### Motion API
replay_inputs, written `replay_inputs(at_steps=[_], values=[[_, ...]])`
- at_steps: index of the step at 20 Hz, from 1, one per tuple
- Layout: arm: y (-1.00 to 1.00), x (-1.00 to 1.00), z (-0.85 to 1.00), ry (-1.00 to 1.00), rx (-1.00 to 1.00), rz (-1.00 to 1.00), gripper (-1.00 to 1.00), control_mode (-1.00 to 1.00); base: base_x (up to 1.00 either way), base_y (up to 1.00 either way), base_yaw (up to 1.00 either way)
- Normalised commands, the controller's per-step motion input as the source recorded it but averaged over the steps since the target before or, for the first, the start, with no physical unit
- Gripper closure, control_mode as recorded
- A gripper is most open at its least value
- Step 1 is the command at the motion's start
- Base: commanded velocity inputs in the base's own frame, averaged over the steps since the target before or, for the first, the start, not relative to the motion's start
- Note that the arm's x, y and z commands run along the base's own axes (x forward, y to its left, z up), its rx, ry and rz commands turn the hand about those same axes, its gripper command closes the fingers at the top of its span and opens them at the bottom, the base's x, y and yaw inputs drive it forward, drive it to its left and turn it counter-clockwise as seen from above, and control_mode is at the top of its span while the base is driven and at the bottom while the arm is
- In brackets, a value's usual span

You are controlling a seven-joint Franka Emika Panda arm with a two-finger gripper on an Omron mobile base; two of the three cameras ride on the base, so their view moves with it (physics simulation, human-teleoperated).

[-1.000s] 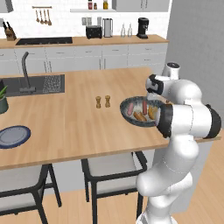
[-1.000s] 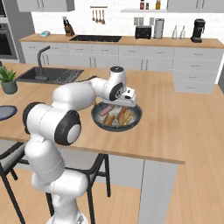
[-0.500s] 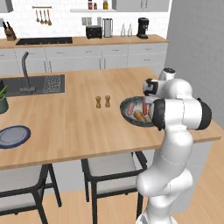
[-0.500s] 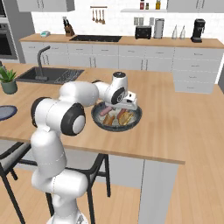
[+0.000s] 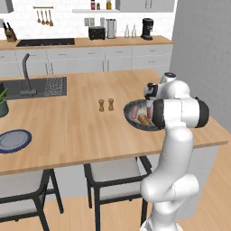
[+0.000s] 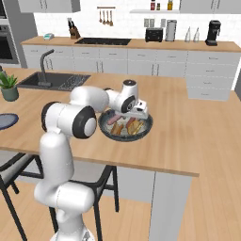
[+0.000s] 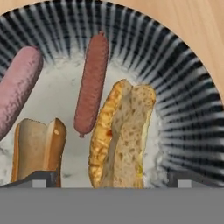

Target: Place one bun and one sausage from the bowl on each plate.

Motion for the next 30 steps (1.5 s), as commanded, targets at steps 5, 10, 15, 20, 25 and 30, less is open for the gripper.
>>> replay_inputs(at_steps=[5,10,15,20,25,30], values=[[0.02,0.20,-0.34,0.02,0.00,-0.02,-1.00,-1.00,0.00,0.00,0.00],[0.05,0.00,-0.44,0.01,-0.01,0.00,-1.00,-1.00,0.00,0.00,0.00],[0.08,0.00,-0.30,0.00,-0.01,0.00,-1.00,-1.00,0.00,0.00,0.00],[0.02,0.00,-0.24,0.00,0.00,0.00,-1.00,-1.00,0.00,0.00,0.00],[0.00,0.00,-0.20,0.00,0.00,0.00,-1.00,-1.00,0.00,0.00,0.00],[0.00,0.00,0.00,0.00,0.00,0.00,1.00,-1.00,0.00,0.00,0.00]])
